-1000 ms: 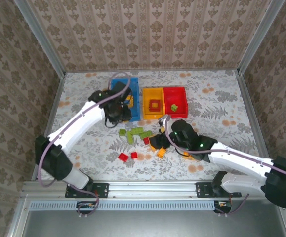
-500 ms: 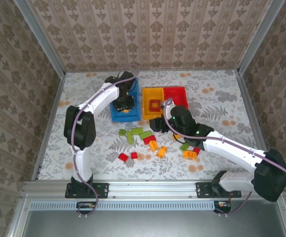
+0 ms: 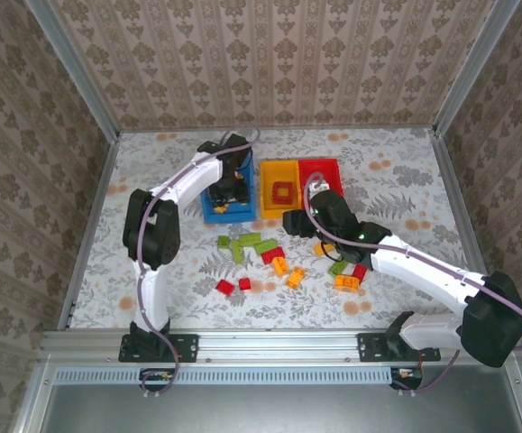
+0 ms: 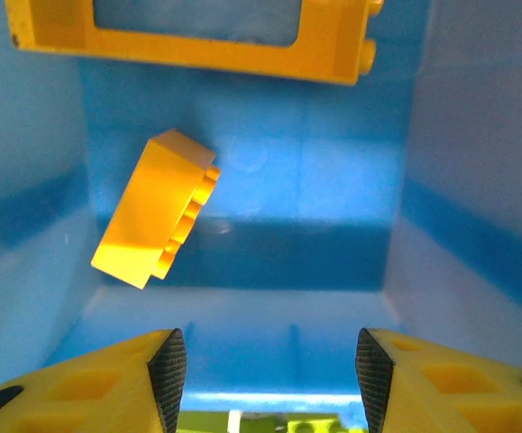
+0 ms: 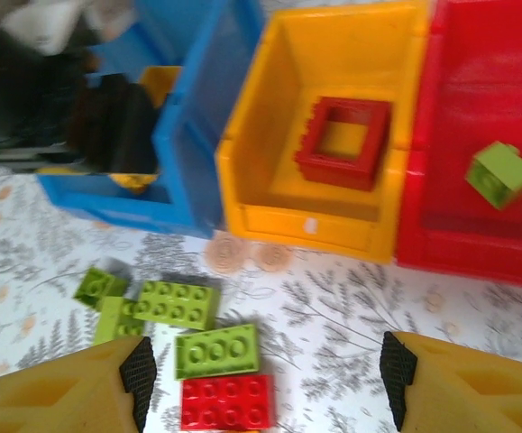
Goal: Sort the legos into containers by color
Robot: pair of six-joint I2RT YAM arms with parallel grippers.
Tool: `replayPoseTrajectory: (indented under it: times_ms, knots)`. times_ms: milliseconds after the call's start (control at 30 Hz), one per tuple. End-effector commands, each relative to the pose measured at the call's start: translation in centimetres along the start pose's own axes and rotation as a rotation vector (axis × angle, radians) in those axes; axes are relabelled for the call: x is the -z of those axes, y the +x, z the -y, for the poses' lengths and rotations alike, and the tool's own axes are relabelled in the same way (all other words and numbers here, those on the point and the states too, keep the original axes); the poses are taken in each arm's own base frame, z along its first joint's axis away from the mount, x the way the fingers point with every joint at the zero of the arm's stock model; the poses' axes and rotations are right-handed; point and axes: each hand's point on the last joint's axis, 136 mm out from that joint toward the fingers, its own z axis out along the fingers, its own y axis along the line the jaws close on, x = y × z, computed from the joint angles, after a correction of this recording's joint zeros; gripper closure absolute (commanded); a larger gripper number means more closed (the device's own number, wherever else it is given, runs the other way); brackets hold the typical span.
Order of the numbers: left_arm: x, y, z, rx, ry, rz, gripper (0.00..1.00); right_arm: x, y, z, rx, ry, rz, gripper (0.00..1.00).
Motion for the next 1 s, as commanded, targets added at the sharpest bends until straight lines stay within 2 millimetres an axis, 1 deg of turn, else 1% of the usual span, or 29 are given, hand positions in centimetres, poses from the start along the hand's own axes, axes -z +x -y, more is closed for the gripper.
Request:
replayPoseTrajectory:
  times_ms: [0, 67, 133, 200, 267, 333, 400, 467, 533, 600, 700, 767, 833, 867, 967]
  knots:
    - [4.4, -0.3, 0.5, -0.041, 0.068, 0.107, 0.45, 1.0, -0.1, 3.0, -0.098, 0.156, -0.013, 0.32]
    - [6.1, -0.1, 0.7, -0.042, 0.106, 0.16, 0.45, 1.5, 0.7, 4.3, -0.151, 0.22, -0.037, 0.35]
    - [7.5, 0.3, 1.1, -0.043, 0.139, 0.207, 0.44, 1.7, 1.9, 5.1, -0.194, 0.247, -0.059, 0.37]
    - [8.2, 0.8, 1.5, -0.052, 0.174, 0.25, 0.44, 2.2, 3.1, 6.2, -0.236, 0.291, -0.077, 0.37]
    - [9.0, 1.6, 2.4, -0.094, 0.209, 0.307, 0.44, 3.1, 4.4, 7.8, -0.261, 0.367, -0.097, 0.38]
    - [9.7, 2.9, 3.2, -0.148, 0.236, 0.353, 0.42, 4.3, 6.3, 9.9, -0.27, 0.467, -0.156, 0.38]
    - [10.1, 4.6, 4.3, -0.198, 0.278, 0.388, 0.41, 4.5, 7.6, 10.8, -0.276, 0.516, -0.213, 0.38]
    - [10.5, 6.8, 5.9, -0.26, 0.338, 0.432, 0.4, 4.6, 8.9, 11.7, -0.28, 0.567, -0.277, 0.38]
    - [10.7, 9.3, 7.6, -0.338, 0.39, 0.463, 0.39, 4.1, 10.0, 12.0, -0.289, 0.579, -0.318, 0.36]
    - [10.9, 11.8, 9.2, -0.41, 0.427, 0.497, 0.39, 3.2, 11.4, 12.4, -0.334, 0.568, -0.364, 0.35]
    - [10.9, 15.0, 10.4, -0.46, 0.443, 0.511, 0.38, 1.8, 12.8, 12.3, -0.384, 0.539, -0.412, 0.36]
    - [11.3, 16.5, 10.9, -0.48, 0.443, 0.527, 0.38, 1.1, 13.2, 12.1, -0.389, 0.528, -0.427, 0.36]
    - [11.5, 17.6, 11.1, -0.493, 0.43, 0.54, 0.37, 0.5, 13.4, 11.8, -0.405, 0.501, -0.43, 0.36]
    - [11.5, 17.9, 11.3, -0.497, 0.422, 0.544, 0.37, 0.0, 14.3, 11.9, -0.411, 0.511, -0.456, 0.36]
    - [11.3, 18.7, 11.7, -0.501, 0.403, 0.548, 0.37, -0.5, 15.5, 12.0, -0.436, 0.512, -0.483, 0.37]
